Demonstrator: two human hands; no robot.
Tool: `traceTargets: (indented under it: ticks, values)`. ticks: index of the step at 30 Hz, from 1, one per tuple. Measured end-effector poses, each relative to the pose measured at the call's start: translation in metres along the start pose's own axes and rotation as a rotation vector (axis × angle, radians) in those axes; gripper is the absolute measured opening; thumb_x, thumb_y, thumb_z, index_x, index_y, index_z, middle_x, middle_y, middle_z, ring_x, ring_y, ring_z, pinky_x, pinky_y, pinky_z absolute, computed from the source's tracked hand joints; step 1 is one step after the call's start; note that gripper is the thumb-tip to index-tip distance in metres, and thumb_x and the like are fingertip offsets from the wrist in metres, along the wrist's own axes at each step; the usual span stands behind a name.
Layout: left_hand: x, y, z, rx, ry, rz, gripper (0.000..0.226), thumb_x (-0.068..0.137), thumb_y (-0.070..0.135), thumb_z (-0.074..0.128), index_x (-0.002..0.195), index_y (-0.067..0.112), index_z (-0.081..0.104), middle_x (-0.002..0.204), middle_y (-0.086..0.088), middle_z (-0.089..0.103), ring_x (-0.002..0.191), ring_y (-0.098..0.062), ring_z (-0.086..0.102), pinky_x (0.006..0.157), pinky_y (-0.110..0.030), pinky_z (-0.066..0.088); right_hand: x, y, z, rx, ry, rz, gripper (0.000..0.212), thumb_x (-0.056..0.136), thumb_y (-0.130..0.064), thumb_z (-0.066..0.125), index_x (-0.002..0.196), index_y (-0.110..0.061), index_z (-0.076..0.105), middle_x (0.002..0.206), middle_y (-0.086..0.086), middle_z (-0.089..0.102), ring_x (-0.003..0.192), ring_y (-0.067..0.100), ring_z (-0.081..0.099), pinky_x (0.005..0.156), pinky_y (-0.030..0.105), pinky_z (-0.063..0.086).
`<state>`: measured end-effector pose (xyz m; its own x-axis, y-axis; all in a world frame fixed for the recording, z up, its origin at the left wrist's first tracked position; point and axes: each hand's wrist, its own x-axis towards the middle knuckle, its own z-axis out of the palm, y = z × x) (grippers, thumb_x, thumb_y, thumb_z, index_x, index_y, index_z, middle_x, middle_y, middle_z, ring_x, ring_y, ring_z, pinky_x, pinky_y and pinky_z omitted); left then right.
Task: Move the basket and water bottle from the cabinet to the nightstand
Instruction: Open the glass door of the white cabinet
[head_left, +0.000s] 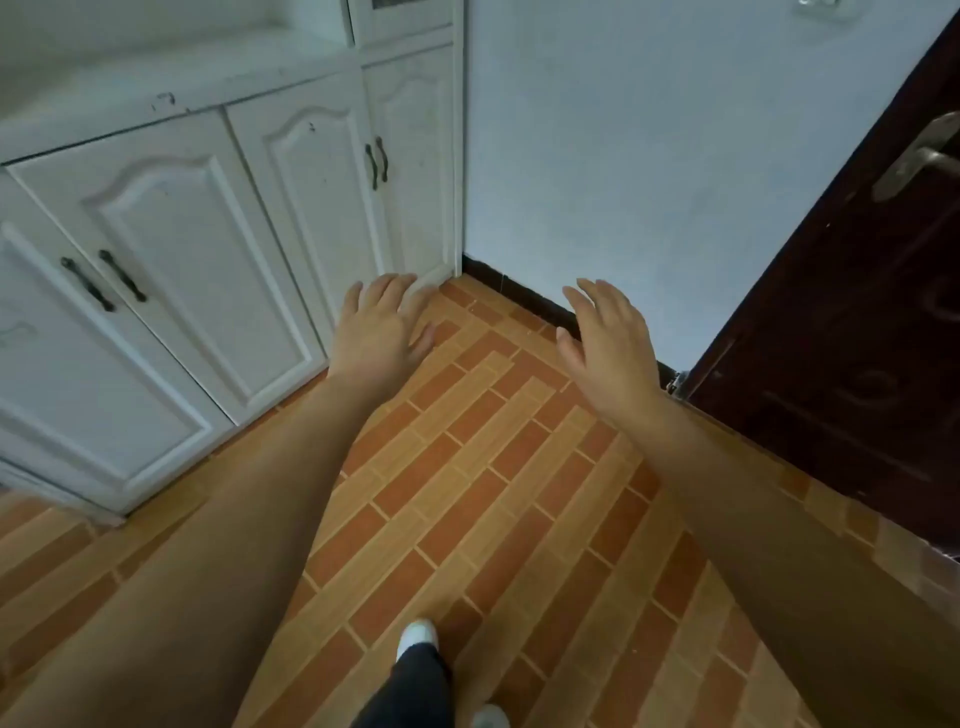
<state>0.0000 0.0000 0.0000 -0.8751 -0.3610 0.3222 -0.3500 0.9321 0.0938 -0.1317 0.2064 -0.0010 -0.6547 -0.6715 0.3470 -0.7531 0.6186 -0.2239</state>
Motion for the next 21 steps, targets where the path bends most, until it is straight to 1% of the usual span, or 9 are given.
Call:
traceTargets:
  ticks: [3,5,9,14,18,21]
  values:
    - [0.013,-0.005,0.008,0.004,0.042,-0.003,0.045,0.093,0.035,0.042,0.135,0.019,0.039,0.141,-0.009,0.043,0.132,-0.027,0.033,0.111,-0.048,0.02,0.016,0.004,0.005,0.014,0.053,-0.015,0.041,0.094,-0.024,0.044,0.132,-0.008,0.043,0.141,0.014,0.044,0.135,0.031,0.034,0.108,0.048,0.031]
    - [0.026,-0.01,0.016,0.008,0.036,0.004,0.045,0.094,0.036,0.041,0.135,0.02,0.039,0.141,-0.008,0.043,0.132,-0.027,0.033,0.111,-0.048,0.02,0.029,0.005,0.01,0.033,0.054,0.002,0.041,0.094,-0.024,0.044,0.132,-0.008,0.043,0.142,0.014,0.044,0.135,0.031,0.034,0.108,0.049,0.03]
    - [0.057,-0.026,0.033,-0.025,0.066,0.019,0.042,0.093,0.033,0.042,0.133,0.018,0.042,0.136,-0.011,0.047,0.128,-0.028,0.038,0.109,-0.048,0.024,0.059,0.011,0.027,0.073,0.104,0.048,0.04,0.094,-0.023,0.044,0.131,-0.008,0.044,0.141,0.013,0.044,0.135,0.031,0.034,0.107,0.049,0.031]
    - [0.105,-0.052,0.054,-0.058,0.06,0.027,0.042,0.093,0.032,0.044,0.132,0.018,0.043,0.135,-0.012,0.049,0.127,-0.03,0.04,0.108,-0.049,0.024,0.11,0.016,0.055,0.084,0.083,0.078,0.04,0.093,-0.023,0.044,0.13,-0.009,0.045,0.141,0.012,0.045,0.135,0.03,0.035,0.107,0.049,0.032]
    - [0.144,-0.081,0.067,-0.091,0.045,-0.027,0.041,0.093,0.032,0.042,0.132,0.018,0.043,0.137,-0.011,0.047,0.129,-0.028,0.038,0.11,-0.049,0.023,0.159,0.012,0.072,0.08,0.086,0.076,0.04,0.092,-0.022,0.045,0.13,-0.008,0.046,0.14,0.013,0.047,0.134,0.031,0.036,0.106,0.049,0.033]
    - [0.174,-0.101,0.078,-0.096,0.035,-0.031,0.041,0.093,0.032,0.043,0.132,0.019,0.043,0.138,-0.011,0.046,0.129,-0.027,0.037,0.11,-0.049,0.021,0.192,0.011,0.083,0.082,0.094,0.074,0.041,0.091,-0.023,0.043,0.129,-0.008,0.047,0.139,0.013,0.048,0.133,0.031,0.038,0.105,0.049,0.034]
